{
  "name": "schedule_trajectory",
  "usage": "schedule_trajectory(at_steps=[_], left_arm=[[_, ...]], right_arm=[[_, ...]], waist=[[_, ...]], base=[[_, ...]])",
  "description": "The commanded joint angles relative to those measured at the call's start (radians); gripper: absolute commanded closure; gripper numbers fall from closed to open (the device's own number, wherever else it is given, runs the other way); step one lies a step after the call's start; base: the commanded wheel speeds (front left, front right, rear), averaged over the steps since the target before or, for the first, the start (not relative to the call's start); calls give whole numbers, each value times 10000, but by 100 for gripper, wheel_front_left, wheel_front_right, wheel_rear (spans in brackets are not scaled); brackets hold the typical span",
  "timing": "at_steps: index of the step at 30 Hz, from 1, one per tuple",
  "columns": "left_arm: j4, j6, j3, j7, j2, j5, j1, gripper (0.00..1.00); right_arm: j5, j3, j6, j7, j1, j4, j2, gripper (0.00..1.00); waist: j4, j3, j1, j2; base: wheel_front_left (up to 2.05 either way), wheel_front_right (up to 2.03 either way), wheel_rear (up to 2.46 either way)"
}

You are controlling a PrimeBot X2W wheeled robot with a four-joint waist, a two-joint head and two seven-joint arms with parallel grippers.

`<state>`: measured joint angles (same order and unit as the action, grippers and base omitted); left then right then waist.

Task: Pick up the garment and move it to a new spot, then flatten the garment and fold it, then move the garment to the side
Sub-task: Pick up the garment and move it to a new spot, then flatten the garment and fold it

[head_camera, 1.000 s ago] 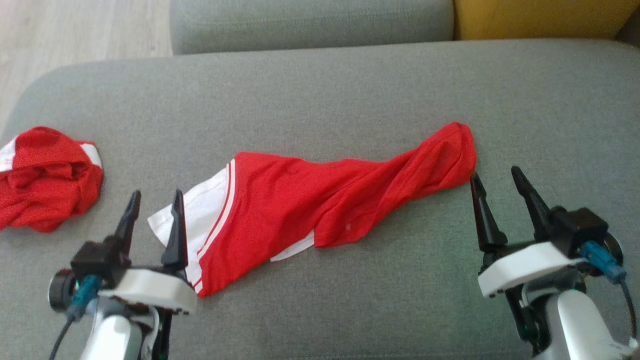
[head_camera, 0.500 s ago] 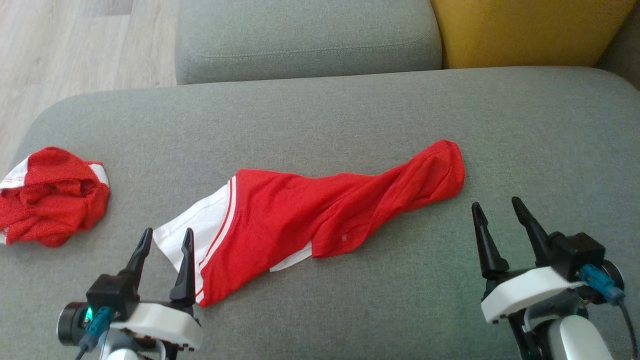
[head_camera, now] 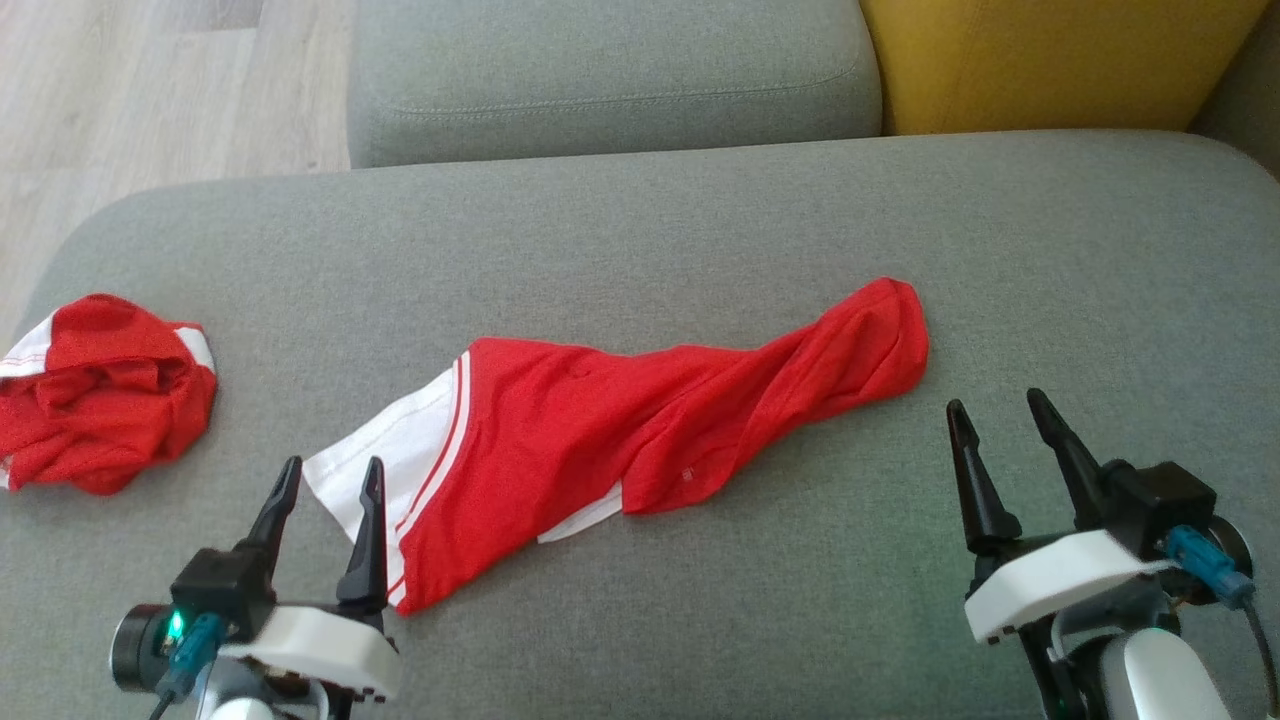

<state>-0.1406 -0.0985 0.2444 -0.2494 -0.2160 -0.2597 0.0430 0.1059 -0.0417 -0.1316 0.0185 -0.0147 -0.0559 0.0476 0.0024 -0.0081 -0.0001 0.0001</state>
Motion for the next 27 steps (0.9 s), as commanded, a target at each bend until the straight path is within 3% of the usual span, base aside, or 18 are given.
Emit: schedule_trajectory(at_steps=[1, 18, 27], left_arm=[[289, -77, -355, -112, -224, -39, -325, 0], [226, -126, -189, -85, -248, -125, -437, 0], [360, -53, -54, -96, -203, -75, -971, 0]], right_arm=[[73, -191, 9, -3, 212, 397, 26, 0], [108, -385, 9, 35, 284, 234, 26, 0], [427, -2217, 9, 108, 860, -690, 26, 0]], waist=[[-2, 1, 1, -1], [81, 138, 1, -1], [494, 760, 1, -1]], base=[[0, 0, 0], [0, 0, 0], [0, 0, 0]])
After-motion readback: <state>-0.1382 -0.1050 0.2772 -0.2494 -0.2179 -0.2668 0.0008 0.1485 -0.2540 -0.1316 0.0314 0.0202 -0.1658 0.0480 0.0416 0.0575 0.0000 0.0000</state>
